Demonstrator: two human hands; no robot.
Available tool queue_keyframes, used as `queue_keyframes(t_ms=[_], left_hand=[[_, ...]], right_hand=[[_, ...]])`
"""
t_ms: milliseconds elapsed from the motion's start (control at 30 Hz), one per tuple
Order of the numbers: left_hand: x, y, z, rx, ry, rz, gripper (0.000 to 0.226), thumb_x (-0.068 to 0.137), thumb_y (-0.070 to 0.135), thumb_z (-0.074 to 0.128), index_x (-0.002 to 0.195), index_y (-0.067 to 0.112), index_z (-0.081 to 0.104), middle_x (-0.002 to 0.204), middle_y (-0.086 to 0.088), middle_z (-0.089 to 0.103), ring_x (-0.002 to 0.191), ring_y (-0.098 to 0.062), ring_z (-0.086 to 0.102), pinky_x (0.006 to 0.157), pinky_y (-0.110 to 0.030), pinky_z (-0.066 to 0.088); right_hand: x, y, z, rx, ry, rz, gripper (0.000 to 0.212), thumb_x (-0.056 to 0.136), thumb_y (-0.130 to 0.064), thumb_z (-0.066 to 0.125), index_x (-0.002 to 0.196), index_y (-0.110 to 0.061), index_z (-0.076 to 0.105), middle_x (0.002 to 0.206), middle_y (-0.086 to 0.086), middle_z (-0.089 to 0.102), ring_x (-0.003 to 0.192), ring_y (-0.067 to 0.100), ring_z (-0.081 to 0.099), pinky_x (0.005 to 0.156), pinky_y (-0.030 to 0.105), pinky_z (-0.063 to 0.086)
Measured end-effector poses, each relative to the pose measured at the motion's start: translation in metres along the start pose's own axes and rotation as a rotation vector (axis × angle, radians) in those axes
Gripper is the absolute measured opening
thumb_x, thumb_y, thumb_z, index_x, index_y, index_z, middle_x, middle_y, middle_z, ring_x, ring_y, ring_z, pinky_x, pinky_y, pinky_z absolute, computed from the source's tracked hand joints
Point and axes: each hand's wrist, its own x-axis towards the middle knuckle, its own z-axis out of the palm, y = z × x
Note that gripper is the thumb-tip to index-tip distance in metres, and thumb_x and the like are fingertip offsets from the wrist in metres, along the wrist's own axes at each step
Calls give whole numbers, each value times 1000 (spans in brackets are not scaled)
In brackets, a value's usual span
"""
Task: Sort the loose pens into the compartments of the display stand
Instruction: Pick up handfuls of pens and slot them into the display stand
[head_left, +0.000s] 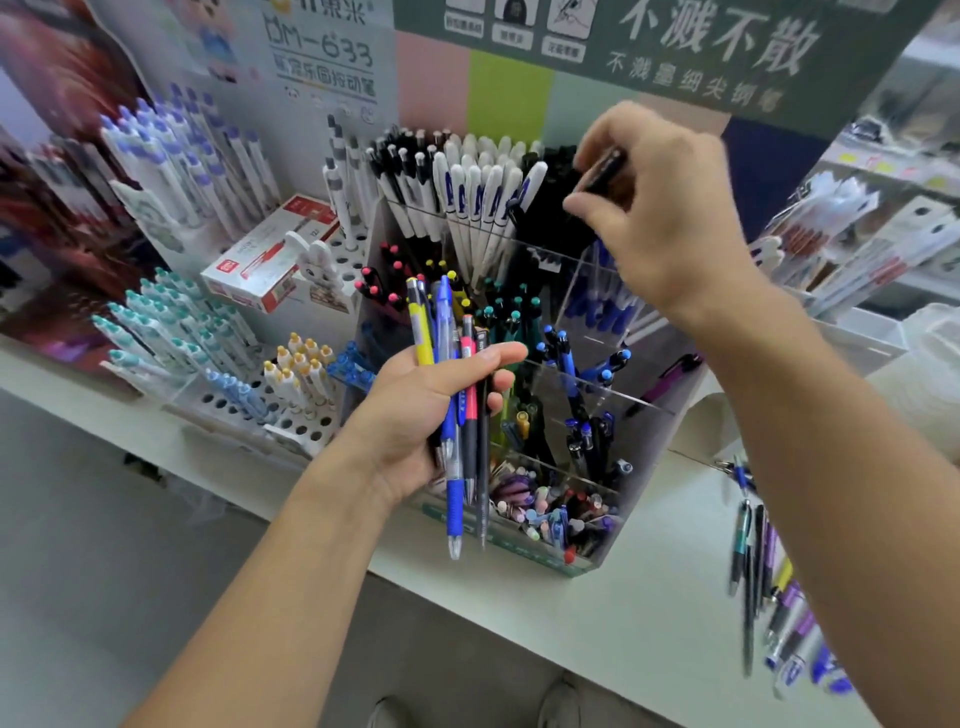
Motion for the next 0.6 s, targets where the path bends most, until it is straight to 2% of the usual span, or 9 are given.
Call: queue_keyframes(t_ms=[100, 167, 233, 333, 400, 467, 500, 567, 600], left_hand=[[-3, -4, -1, 39, -43, -33, 19, 95, 6, 60, 105, -5, 72, 74, -6, 69, 63, -10, 62, 59, -17, 54], [-4, -7, -1, 81, -54, -46, 20, 95, 7, 60, 108, -3, 71, 73, -3, 68, 61, -10, 62, 55, -19, 54], [-4, -9, 0, 84, -53, -47, 18, 94, 6, 61, 108, -4, 67, 73, -5, 68, 61, -12, 63, 54, -19, 53], [-3, -11, 2, 52, -49, -56, 14, 91, 6, 66, 104, 5, 59, 75, -9, 69, 61, -15, 65, 53, -19, 54], [-1, -14, 3, 47, -48, -48, 17, 89, 7, 68, 102, 7, 58, 76, -9, 70, 63, -16, 66, 57, -20, 57], [2, -18, 5, 66, -39, -30, 15, 85, 8, 70, 97, 6, 62, 77, -10, 72, 65, -16, 68, 62, -21, 59], [4, -20, 7, 65, -28, -20, 15, 84, 8, 71, 96, 5, 63, 77, -11, 72, 66, -16, 68, 63, -22, 59], [6, -22, 10, 45, -10, 22, 21, 80, 6, 73, 99, 3, 63, 79, -13, 71, 67, -18, 70, 63, -24, 58], [7, -23, 12, 51, -10, 54, 29, 77, 7, 74, 103, 1, 63, 79, -14, 71, 68, -18, 70, 64, -25, 59]], right_hand=[[16, -2, 11, -235, -175, -92, 24, 89, -20, 76, 107, -12, 63, 110, 8, 59, 100, 26, 54, 83, 35, 43], [23, -6, 18, -380, -239, -111, 31, 93, -24, 71, 116, -9, 57, 119, 14, 55, 110, 34, 51, 88, 42, 44], [22, -9, 24, -482, -249, -122, 40, 98, -31, 63, 125, -5, 49, 128, 19, 51, 119, 39, 47, 93, 50, 43], [7, -3, 29, -559, -206, -152, 43, 102, -37, 53, 128, -4, 45, 132, 19, 44, 121, 39, 40, 93, 50, 40], [-7, -1, 27, -576, -191, -172, 46, 101, -37, 54, 134, -7, 45, 136, 18, 41, 124, 39, 38, 96, 50, 37], [-21, -4, 20, -497, -131, -177, 53, 99, -37, 56, 144, -14, 43, 140, 15, 41, 129, 37, 38, 103, 48, 37], [-31, -5, 14, -400, -71, -148, 51, 98, -38, 59, 142, -15, 48, 136, 12, 46, 126, 33, 42, 104, 44, 39], [-52, -5, 4, -121, -52, 15, 33, 94, -42, 66, 116, -18, 70, 111, 0, 66, 103, 17, 59, 92, 35, 49], [-60, -3, 2, 17, -160, 123, 26, 91, -44, 70, 98, -20, 77, 92, -4, 72, 84, 9, 63, 80, 32, 53]])
